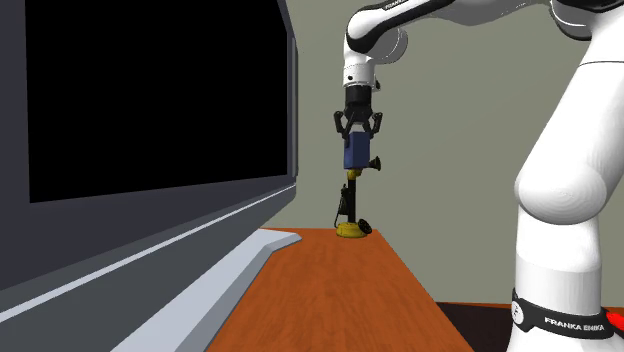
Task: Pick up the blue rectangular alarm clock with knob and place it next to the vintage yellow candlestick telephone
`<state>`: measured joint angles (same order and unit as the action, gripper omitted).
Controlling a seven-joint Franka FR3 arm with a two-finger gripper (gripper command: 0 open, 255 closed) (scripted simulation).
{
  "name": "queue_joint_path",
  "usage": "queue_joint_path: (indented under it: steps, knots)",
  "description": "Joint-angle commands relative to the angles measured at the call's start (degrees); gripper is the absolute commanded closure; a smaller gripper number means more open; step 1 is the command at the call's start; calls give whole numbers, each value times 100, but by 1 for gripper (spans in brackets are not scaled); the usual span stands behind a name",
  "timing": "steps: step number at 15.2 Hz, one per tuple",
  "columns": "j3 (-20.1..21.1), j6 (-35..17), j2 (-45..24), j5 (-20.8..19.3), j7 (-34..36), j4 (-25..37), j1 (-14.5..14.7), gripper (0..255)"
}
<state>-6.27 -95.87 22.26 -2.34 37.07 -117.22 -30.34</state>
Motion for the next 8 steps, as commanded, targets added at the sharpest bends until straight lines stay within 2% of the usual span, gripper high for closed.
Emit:
queue_joint_path:
  steps: [1,8]
  knots:
    - [-8,-172,36,-8,-5,-202,-6,255]
    - [-22,-708,66,-20,0,-769,-14,255]
